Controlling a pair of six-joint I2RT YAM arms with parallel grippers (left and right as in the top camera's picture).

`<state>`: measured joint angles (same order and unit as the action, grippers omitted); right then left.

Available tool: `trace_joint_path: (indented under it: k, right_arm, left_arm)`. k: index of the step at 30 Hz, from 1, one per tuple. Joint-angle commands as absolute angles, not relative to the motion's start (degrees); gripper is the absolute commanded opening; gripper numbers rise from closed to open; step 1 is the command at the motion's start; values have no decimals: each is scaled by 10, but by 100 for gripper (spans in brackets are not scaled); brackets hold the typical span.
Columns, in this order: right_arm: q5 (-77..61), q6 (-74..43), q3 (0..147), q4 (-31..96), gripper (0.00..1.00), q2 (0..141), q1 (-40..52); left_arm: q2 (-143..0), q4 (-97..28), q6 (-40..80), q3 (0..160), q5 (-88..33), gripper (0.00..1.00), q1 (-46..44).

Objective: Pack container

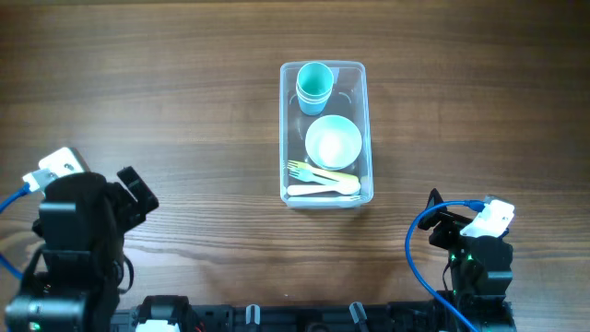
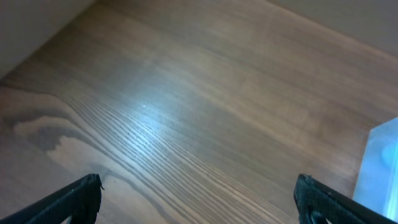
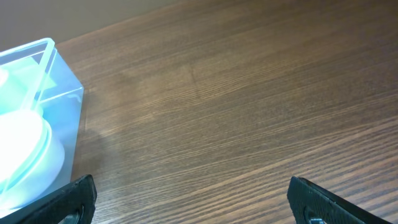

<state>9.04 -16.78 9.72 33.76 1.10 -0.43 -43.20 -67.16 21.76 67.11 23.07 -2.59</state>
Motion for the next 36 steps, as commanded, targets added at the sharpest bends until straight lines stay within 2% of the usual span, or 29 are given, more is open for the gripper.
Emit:
trace_joint_path:
  k: [1,5,14,20,36]
  right_arm:
    - [88,-167,93,339,100,4,-6]
    - [88,-167,93,339,100,4,-6]
    - [88,-167,93,339,100,4,-6]
    - [88,-167,93,339,100,4,-6]
    - [88,-167,93,339,100,4,-6]
  left_arm:
    - [-347,-529,174,540,166,100,-22]
    - [-230,-330,122,336,31,100,-22]
    - [-52,-229,122,91,-51,100,-35]
    - [-2,-225,122,68,-51,100,-44]
    - [-2,-225,122,68,-51,100,-60]
